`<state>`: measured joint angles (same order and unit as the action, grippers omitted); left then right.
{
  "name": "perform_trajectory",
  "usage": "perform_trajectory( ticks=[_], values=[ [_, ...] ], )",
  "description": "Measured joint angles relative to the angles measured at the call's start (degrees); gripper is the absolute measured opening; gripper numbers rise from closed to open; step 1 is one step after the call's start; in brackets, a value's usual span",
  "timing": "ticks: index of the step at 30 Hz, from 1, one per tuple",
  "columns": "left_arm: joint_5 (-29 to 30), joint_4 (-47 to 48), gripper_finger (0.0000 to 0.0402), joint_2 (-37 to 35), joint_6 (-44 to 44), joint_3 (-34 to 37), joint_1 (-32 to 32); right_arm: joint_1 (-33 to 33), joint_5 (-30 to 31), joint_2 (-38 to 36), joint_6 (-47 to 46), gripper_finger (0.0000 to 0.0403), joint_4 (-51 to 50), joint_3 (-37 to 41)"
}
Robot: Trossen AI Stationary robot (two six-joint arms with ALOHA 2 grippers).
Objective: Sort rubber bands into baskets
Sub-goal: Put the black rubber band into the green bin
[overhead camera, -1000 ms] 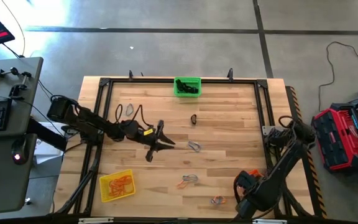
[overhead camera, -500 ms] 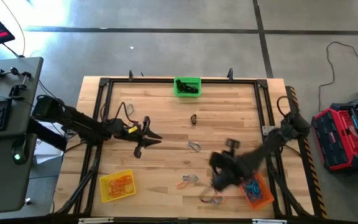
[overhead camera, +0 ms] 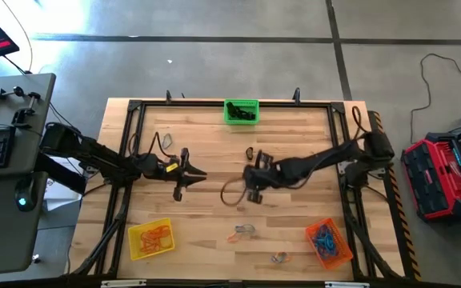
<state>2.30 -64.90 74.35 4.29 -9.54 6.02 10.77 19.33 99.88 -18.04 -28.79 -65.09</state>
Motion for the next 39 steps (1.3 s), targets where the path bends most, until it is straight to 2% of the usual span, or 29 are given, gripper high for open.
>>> perform_trajectory(
  ticks=[5, 9, 13, 23, 27, 29, 32, 35, 39],
  values=[
    [0.86, 0.91, 0.0064, 0.0, 0.09, 0.0, 0.0, -5.8, 3.69, -0.02, 1.61, 0.0002, 17.37, 8.48],
    [1.02, 1.55, 0.0064, 0.02, 1.25, 0.0, 0.0, -8.1, 9.23, -0.02, -0.12, 0.001, 23.55, 11.42],
    [2.14, 1.66, 0.0064, 0.04, 1.6, 0.0, 0.0, -10.0, 10.42, -0.02, -1.15, 0.004, 23.66, 11.62],
    [3.55, 1.66, 0.0064, 0.04, 4.03, 0.0, 0.02, -13.37, 8.85, 3.77, -6.35, 0.0178, 23.68, 11.6],
    [3.53, 1.68, 0.0064, 0.04, 4.04, 0.0, 0.0, -14.02, 8.87, 6.0, -7.72, 0.0195, 23.92, 11.6],
    [3.53, 1.7, 0.0064, 0.04, 4.04, 0.0, 0.02, -14.31, 9.45, 6.87, -8.47, 0.019, 23.92, 11.6],
    [3.52, 1.7, 0.0064, 0.04, 4.07, 0.0, 0.01, -14.61, 10.19, 7.6, -8.66, 0.0162, 24.13, 11.6],
    [3.52, 1.68, 0.0064, 0.04, 3.99, 0.0, 0.02, -14.56, 10.7, 7.71, -7.32, 0.0111, 24.28, 11.6],
    [3.81, 1.68, 0.0064, 0.04, 3.64, 0.0, 0.0, -14.66, 10.83, 7.57, -3.74, 0.0022, 25.8, 11.6]
  ],
)
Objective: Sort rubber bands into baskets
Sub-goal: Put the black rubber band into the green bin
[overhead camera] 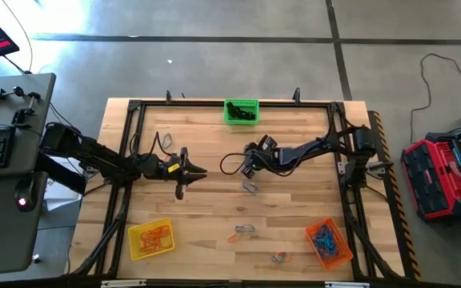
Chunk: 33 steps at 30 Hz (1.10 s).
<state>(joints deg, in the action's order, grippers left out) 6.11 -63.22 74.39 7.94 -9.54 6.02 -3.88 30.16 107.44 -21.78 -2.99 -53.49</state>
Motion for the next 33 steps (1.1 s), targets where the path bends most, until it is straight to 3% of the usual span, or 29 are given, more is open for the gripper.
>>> perform_trajectory(
  ticks=[7, 16, 23, 33],
  values=[
    [0.26, 0.42, 0.0064, 0.02, 0.83, -0.02, 0.0, -2.89, -1.72, -2.28, 6.4, 0.0004, -0.97, -4.32],
    [1.07, 0.42, 0.0064, 0.02, 0.92, -0.02, 0.0, -15.01, -5.78, -2.54, 14.57, 0.0002, -7.37, -16.53],
    [1.09, 0.68, 0.0064, 0.02, 0.89, -0.02, 0.0, -24.44, -16.05, -2.43, 16.23, 0.0001, -7.48, -17.94],
    [5.08, 3.79, 0.0064, 0.02, 2.65, -0.02, -0.06, -28.04, -19.96, 1.65, 16.79, 0.0, -4.39, -16.96]
  ],
)
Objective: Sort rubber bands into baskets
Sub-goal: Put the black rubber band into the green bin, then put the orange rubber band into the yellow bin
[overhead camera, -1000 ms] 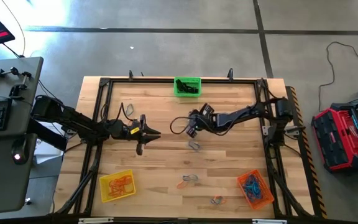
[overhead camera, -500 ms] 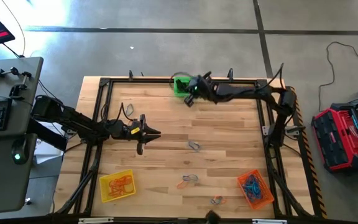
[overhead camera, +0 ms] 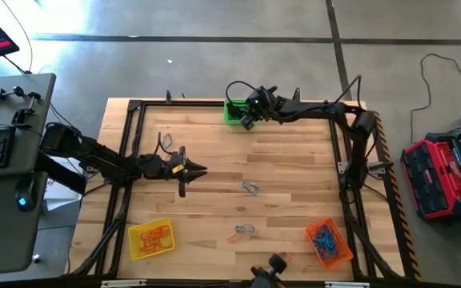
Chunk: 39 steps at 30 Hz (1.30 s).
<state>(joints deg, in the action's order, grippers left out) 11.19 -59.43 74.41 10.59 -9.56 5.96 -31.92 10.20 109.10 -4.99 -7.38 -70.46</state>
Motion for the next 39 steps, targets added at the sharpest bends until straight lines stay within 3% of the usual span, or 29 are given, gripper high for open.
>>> perform_trajectory(
  ticks=[8, 16, 22, 26, 34, 36, 39],
  values=[
    [0.1, 5.9, 0.0043, 0.0, 5.72, 0.0, -3.22, -1.02, -1.84, 1.14, 0.06, 0.001, -0.16, 0.02],
    [-4.93, 14.07, 0.0019, -0.17, 7.39, -0.3, -8.42, -1.2, -1.71, 1.08, 2.44, 0.0125, -1.3, 0.02],
    [-6.05, 33.1, 0.0021, -0.33, 6.61, -5.89, -10.49, -1.15, -1.7, -2.4, 2.47, 0.0181, -1.43, 0.02],
    [-6.05, 51.12, 0.0021, -0.33, 3.74, -12.3, -10.93, -0.27, -1.69, -6.53, 3.48, 0.0158, -2.26, 0.02],
    [-3.7, 85.36, 0.0022, -0.35, 1.02, -24.18, -10.98, 4.05, -3.75, -14.37, 5.47, 0.0016, -6.02, 0.02],
    [-3.06, 90.7, 0.0023, -0.35, 0.59, -25.62, -10.98, 5.25, -4.66, -15.21, 5.48, 0.0007, -7.41, 0.02],
    [-2.94, 94.92, 0.0035, -0.35, 0.2, -26.34, -11.5, 7.16, -4.72, -15.39, 5.47, 0.0026, -8.74, 0.02]
  ],
)
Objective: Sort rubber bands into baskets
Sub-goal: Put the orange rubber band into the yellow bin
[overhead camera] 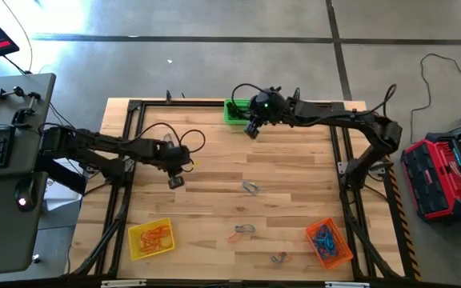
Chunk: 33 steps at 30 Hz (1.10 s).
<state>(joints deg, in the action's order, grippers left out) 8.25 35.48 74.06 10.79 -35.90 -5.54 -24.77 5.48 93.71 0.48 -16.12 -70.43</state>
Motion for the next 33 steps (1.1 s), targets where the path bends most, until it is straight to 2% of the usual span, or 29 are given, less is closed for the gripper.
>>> perform_trajectory(
  ticks=[5, 12, 18, 22, 33],
  values=[
    [-0.04, 3.0, 0.0077, 0.0, -1.17, 0.01, -2.89, 2.85, -0.02, -0.02, 0.02, 0.0052, -0.39, 0.0],
    [-2.25, 2.23, 0.0122, 0.04, -4.99, 0.67, -9.1, 5.84, 0.46, -0.03, 0.02, 0.0057, -0.44, 0.0],
    [-4.27, 1.84, 0.012, 0.07, -6.59, 0.7, -13.62, 7.18, 0.48, -0.04, 0.02, 0.0057, -0.4, 0.0],
    [-8.8, 1.39, 0.0116, 0.51, -7.5, 0.7, -15.53, 7.67, 0.48, -0.04, 0.02, 0.0057, -0.42, 0.0],
    [-9.44, 0.6, 0.0112, 8.44, -7.54, 0.17, -18.41, 7.95, 0.52, -0.04, -0.01, 0.0057, -0.58, 0.0]
  ],
)
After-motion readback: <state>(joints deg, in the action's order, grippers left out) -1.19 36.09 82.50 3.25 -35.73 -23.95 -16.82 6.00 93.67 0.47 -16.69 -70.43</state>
